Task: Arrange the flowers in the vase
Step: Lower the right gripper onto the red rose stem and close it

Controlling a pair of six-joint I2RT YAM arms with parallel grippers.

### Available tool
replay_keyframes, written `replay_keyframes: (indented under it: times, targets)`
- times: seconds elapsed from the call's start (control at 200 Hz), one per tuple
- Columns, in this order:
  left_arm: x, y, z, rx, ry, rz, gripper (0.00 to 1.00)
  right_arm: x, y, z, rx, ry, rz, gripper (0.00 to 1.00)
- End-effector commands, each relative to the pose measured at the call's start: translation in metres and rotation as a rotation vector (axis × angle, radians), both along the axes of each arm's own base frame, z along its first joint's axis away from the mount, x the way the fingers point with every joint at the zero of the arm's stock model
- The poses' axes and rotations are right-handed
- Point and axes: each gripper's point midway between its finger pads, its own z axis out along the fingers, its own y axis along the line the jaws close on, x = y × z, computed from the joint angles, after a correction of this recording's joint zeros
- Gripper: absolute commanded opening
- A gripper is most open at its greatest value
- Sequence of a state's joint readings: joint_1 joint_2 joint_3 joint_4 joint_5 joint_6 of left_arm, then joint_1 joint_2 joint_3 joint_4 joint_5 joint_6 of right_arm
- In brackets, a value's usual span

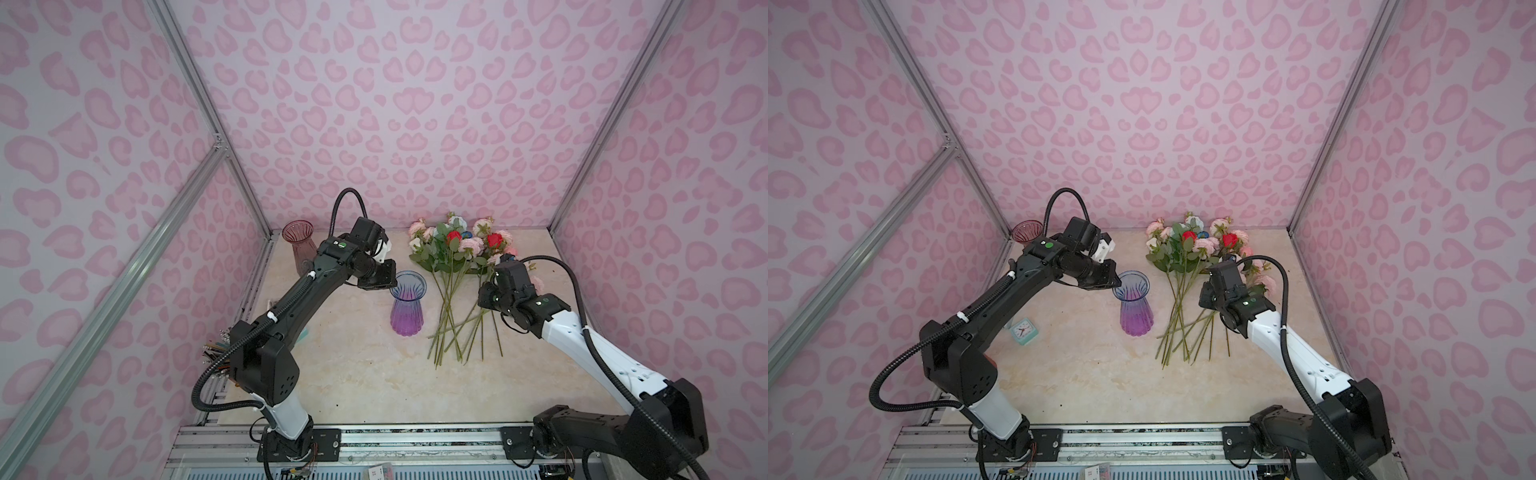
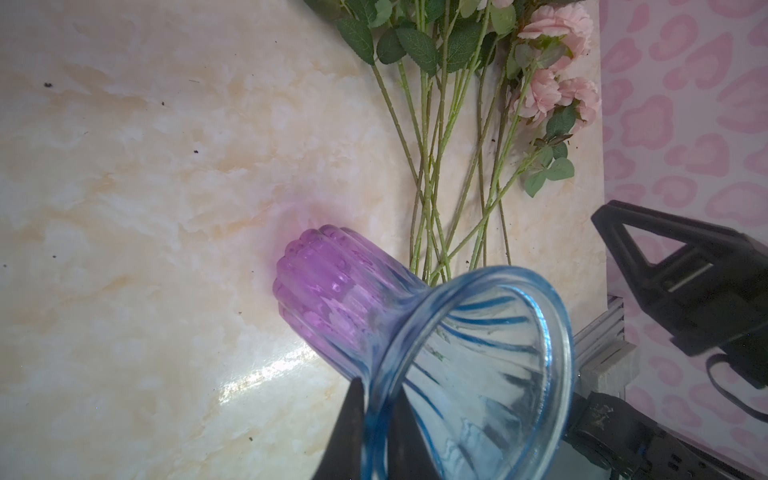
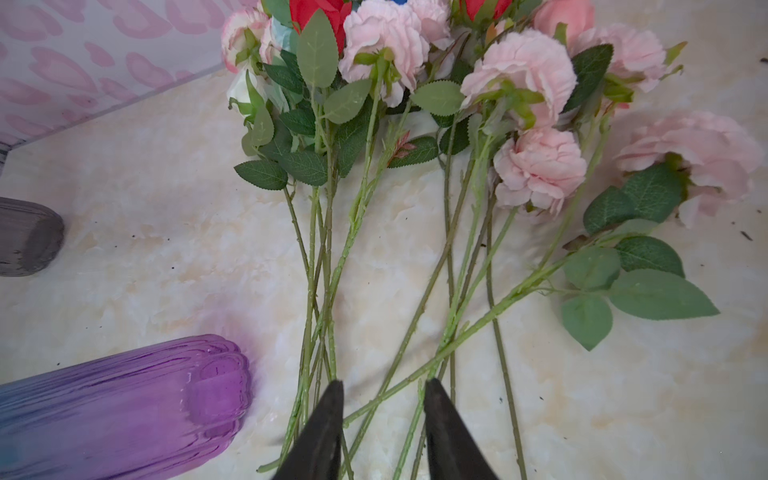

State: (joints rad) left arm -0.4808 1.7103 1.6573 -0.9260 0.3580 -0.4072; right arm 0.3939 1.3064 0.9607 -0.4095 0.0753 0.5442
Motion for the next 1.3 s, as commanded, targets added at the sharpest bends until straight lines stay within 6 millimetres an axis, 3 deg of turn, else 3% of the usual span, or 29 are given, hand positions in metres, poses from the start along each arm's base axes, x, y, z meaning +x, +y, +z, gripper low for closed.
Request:
replay_keyframes:
  times: [0.0, 0.07, 0.14, 0.235, 0.35, 0.43, 0.535, 0.65, 0.71, 0.79, 0.88, 1.22, 1.295]
  targets:
    - [-0.001, -0.001, 0.005, -0.001, -0.017, -0.021, 0.29, 0.017, 0.004, -0.001, -0.032, -0.029, 0.007, 0.35]
    - [0.001, 0.003, 0.014, 0.008, -0.057, -0.016, 0.35, 0.027, 0.013, -0.004, -0.055, -0.024, 0.061, 0.35]
    - [0.004, 0.007, 0.026, 0.021, -0.102, -0.008, 0.48, 0.035, 0.021, -0.006, -0.055, -0.007, 0.094, 0.36]
    - [0.006, 0.014, 0.045, 0.028, -0.172, 0.005, 0.54, 0.045, 0.033, -0.009, -0.026, -0.006, 0.127, 0.37]
    - [0.003, 0.019, 0.075, -0.003, -0.275, 0.015, 0.71, 0.057, 0.032, -0.018, -0.057, 0.047, 0.12, 0.37]
    - [0.003, 0.028, 0.094, 0.009, -0.354, 0.038, 0.73, 0.065, 0.032, -0.023, -0.079, 0.065, 0.123, 0.37]
    - [0.002, 0.052, 0.126, 0.022, -0.523, 0.136, 0.74, 0.079, 0.034, -0.032, -0.073, 0.083, 0.126, 0.32]
    - [0.002, 0.092, 0.152, -0.026, -0.737, 0.383, 0.78, 0.095, 0.041, -0.046, -0.035, 0.128, 0.153, 0.15]
    - [-0.002, 0.106, 0.146, -0.09, -0.808, 0.483, 0.84, 0.101, 0.046, -0.053, -0.023, 0.148, 0.174, 0.11]
    - [-0.008, 0.099, 0.133, -0.181, -0.862, 0.456, 0.87, 0.106, 0.051, -0.063, -0.021, 0.175, 0.193, 0.13]
    - [-0.008, 0.103, 0.113, -0.144, -0.805, 0.475, 0.87, 0.11, 0.054, -0.071, -0.019, 0.192, 0.195, 0.16]
    - [-0.007, 0.096, 0.104, -0.12, -0.747, 0.439, 0.89, 0.111, 0.058, -0.105, -0.056, 0.265, 0.175, 0.19]
    - [-0.008, 0.096, 0.104, -0.116, -0.75, 0.429, 0.89, 0.12, 0.062, -0.101, -0.044, 0.247, 0.176, 0.18]
